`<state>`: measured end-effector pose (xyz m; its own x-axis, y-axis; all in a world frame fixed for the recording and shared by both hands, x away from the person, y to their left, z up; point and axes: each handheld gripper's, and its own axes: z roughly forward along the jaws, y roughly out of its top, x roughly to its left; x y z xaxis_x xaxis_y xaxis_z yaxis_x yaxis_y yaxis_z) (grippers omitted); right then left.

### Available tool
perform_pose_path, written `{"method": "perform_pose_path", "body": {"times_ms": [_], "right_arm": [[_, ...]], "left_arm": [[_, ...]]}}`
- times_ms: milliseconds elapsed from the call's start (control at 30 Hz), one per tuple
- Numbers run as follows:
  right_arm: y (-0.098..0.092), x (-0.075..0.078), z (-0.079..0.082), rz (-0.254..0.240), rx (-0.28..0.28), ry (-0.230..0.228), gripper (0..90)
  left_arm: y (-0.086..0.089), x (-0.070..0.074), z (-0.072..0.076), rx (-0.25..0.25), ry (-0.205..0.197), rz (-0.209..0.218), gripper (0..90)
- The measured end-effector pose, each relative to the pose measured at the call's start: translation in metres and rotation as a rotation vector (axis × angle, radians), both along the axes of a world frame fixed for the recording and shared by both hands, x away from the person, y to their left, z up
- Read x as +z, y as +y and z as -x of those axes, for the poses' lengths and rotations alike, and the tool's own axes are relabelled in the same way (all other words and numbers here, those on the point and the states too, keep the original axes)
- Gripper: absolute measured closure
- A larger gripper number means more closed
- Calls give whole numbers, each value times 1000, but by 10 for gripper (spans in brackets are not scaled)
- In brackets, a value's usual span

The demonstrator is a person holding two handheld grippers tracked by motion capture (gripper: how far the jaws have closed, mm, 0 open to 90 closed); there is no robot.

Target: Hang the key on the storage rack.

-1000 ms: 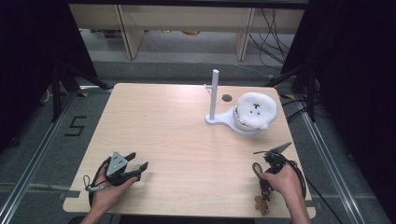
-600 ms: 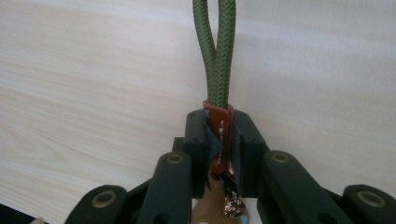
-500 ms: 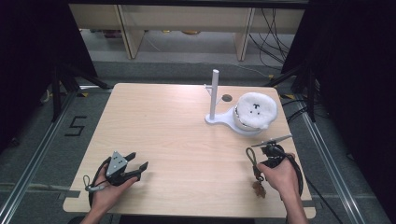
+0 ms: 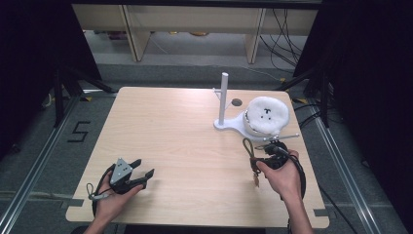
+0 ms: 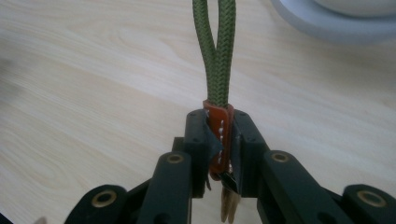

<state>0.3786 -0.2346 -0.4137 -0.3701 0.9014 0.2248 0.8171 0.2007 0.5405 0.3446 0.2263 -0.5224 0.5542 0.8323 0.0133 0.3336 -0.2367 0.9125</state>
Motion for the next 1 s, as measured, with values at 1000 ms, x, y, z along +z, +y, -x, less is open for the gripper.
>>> {"method": "perform_pose_path", "body": {"times_ms": [1000], "right_arm": [[44,8,-12,-136,40,-291,791]], "left_arm": [[1,0,0,-7,-7,8,355]]}}
